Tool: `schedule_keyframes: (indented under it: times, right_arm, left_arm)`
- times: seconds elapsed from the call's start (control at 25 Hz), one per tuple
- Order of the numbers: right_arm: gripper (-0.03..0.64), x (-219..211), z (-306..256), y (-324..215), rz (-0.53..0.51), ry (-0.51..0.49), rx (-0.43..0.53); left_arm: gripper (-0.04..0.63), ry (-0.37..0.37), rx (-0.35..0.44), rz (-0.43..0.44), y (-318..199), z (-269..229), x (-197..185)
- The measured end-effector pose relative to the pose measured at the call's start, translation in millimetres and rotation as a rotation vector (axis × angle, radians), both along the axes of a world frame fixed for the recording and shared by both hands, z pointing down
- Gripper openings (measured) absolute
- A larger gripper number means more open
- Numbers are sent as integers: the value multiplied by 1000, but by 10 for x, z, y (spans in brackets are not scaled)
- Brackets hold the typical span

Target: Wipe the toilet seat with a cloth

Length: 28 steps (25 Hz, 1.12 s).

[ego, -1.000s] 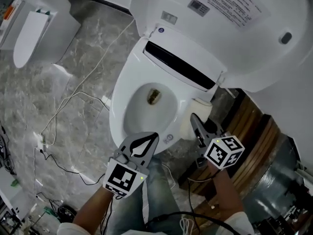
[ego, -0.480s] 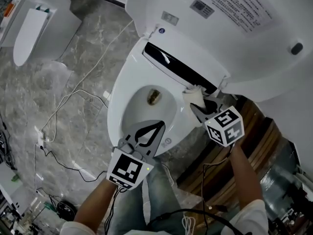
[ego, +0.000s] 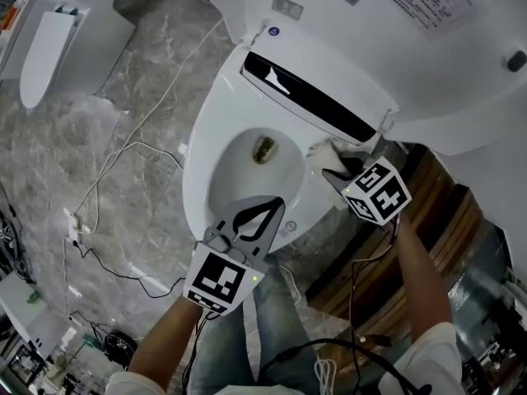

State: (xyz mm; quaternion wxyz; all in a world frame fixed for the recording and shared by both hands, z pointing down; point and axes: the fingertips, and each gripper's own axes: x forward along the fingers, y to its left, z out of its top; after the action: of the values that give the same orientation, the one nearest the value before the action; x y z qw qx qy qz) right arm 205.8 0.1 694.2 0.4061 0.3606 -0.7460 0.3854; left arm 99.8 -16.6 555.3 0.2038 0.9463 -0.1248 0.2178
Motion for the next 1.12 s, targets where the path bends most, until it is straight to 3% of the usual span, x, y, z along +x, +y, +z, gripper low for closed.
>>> schedule_keyframes:
  times: [0.68, 0.96, 1.12]
  right_arm:
    - [100, -774, 135, 566, 5, 0, 0]
    - [100, -1102, 167, 769, -3, -4, 3]
    - [100, -1281, 178, 844, 11, -13, 8]
  left_arm:
    - [11, -48, -3, -46, 183, 166, -825]
    - [11, -51, 5, -18, 305, 143, -1019]
    - [11, -40, -6, -57, 337, 150, -1168]
